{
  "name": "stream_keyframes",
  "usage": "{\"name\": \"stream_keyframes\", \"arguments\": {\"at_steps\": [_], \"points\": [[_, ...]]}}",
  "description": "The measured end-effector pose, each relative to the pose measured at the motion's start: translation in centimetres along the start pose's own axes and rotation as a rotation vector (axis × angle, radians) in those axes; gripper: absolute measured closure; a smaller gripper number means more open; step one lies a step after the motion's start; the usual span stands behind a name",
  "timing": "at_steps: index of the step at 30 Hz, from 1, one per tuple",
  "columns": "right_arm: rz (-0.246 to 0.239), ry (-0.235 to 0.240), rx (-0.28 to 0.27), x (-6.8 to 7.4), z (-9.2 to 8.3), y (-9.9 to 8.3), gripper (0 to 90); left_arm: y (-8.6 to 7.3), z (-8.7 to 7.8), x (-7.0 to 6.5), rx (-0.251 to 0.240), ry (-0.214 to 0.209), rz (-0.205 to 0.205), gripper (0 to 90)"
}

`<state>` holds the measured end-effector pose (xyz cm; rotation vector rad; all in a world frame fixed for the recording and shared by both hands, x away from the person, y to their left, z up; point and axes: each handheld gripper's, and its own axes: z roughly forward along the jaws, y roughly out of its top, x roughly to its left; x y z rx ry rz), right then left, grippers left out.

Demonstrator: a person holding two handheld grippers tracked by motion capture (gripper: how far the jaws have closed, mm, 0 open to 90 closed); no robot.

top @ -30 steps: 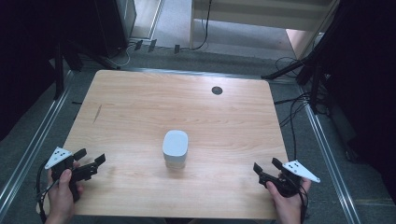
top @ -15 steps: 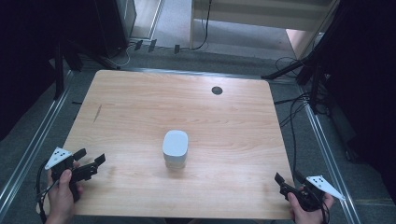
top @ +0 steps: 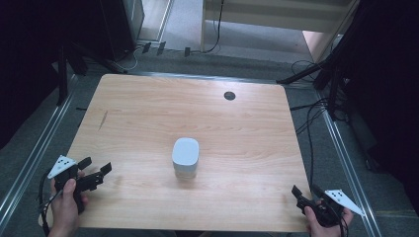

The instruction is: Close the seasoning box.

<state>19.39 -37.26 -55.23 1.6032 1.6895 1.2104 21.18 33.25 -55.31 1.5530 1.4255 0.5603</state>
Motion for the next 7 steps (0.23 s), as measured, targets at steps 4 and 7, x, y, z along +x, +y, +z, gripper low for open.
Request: {"name": "stream_keyframes", "arguments": {"at_steps": [4, 7], "points": [[0.011, 0.002, 0.0, -0.11, -0.02, -0.03, 19.5, 0.01, 0.05, 0.0, 0.002, 0.003, -0.004, 13.8], [0.002, 0.005, 0.002, -0.04, 0.02, -0.06, 19.5, 0.05, 0.11, 0.03, 0.005, -0.002, -0.014, 13.9]]}}
